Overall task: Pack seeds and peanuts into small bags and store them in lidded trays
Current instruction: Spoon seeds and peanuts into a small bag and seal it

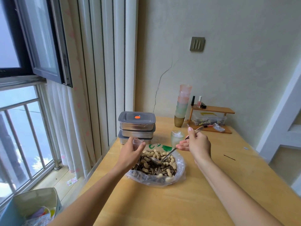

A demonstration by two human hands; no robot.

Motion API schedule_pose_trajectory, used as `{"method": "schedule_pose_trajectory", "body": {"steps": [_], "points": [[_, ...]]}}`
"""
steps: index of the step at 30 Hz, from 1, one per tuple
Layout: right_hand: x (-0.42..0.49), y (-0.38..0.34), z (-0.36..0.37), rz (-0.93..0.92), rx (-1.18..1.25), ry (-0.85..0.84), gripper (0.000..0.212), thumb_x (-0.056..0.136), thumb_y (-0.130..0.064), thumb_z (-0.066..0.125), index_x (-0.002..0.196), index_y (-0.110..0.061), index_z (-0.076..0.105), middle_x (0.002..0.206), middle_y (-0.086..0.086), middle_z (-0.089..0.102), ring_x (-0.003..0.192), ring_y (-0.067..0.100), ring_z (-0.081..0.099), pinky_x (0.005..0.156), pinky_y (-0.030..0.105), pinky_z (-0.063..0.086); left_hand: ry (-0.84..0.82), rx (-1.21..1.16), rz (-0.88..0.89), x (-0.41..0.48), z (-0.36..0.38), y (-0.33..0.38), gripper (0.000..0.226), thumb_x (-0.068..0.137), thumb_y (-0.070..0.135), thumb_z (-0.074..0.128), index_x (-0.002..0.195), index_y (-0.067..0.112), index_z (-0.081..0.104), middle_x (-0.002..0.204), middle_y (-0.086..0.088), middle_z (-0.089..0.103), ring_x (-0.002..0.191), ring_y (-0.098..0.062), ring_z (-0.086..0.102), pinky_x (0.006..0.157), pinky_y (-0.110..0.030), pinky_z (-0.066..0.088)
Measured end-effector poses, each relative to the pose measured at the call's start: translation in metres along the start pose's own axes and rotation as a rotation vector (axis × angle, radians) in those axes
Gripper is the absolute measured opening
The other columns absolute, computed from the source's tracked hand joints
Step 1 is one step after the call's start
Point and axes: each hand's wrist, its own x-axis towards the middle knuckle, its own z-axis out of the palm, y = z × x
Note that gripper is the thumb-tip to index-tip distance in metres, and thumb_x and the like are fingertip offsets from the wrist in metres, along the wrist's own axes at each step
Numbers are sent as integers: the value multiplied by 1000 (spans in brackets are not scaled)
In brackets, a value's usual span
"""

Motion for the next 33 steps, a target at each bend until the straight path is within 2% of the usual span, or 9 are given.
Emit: {"method": "schedule_pose_trajectory", "body": {"steps": [6, 13, 17, 19, 24, 28, 29, 31, 33], "points": [[1, -3, 8, -202, -147, -34, 39, 109, -38, 47, 93, -5, 60, 64, 11, 74, 51, 25, 73, 54, 37, 62, 6, 8, 5, 3, 2, -3, 28, 97, 48, 65, 107, 23, 58, 103, 6, 72, 95, -8, 68, 82, -35, 60], [2, -2, 13, -462, -361, -156, 29, 110, -28, 45, 90, -11, 58, 63, 8, 69, 46, 15, 69, 46, 26, 56, 5, 30, 14, 6, 4, -6, 28, 97, 48, 65, 107, 23, 58, 101, 6, 71, 94, -8, 68, 82, -34, 60], [7, 9, 10, -554, -502, -229, 30, 111, -25, 42, 93, -11, 61, 68, 5, 66, 47, 10, 66, 50, 21, 55, 5, 43, 24, 6, 5, -7, 28, 96, 47, 66, 108, 23, 58, 102, 8, 71, 94, -6, 68, 82, -33, 60], [8, 14, 8, -541, -483, -239, 30, 111, -22, 42, 95, -10, 64, 69, 6, 66, 48, 11, 67, 51, 18, 52, 1, 49, 24, 6, 6, -7, 30, 95, 47, 67, 109, 22, 59, 102, 9, 70, 94, -5, 68, 82, -32, 60], [13, 22, -1, -375, -320, -140, 34, 112, -25, 39, 98, -9, 65, 68, 10, 69, 52, 18, 71, 50, 20, 53, -33, 58, 33, 4, 7, -2, 36, 90, 47, 74, 110, 21, 59, 100, 12, 70, 90, -2, 68, 78, -25, 60], [25, 31, -6, -3, -68, -46, 36, 113, -29, 37, 101, -8, 63, 82, 20, 73, 60, 26, 76, 51, 24, 56, -37, 40, 25, 4, 9, -2, 40, 86, 46, 79, 110, 20, 60, 100, 12, 70, 91, -4, 68, 78, -29, 60], [25, 33, -7, 37, -33, -35, 36, 113, -29, 37, 101, -7, 63, 83, 20, 73, 61, 26, 76, 52, 26, 57, -26, 21, 8, 4, 10, -3, 42, 85, 46, 80, 111, 20, 59, 100, 11, 70, 92, -5, 68, 79, -31, 61], [21, 37, -8, -43, -80, -26, 35, 112, -29, 38, 101, -8, 65, 78, 16, 73, 60, 24, 76, 56, 28, 58, -10, 0, -19, 4, 11, -3, 43, 86, 45, 79, 112, 18, 58, 101, 10, 70, 95, -6, 68, 81, -33, 60], [12, 41, -6, -250, -180, -34, 35, 111, -27, 41, 98, -9, 68, 69, 9, 72, 56, 17, 73, 57, 24, 57, -8, 7, -16, 4, 11, -2, 44, 86, 47, 77, 113, 17, 57, 102, 12, 68, 97, -3, 66, 83, -30, 59]]}}
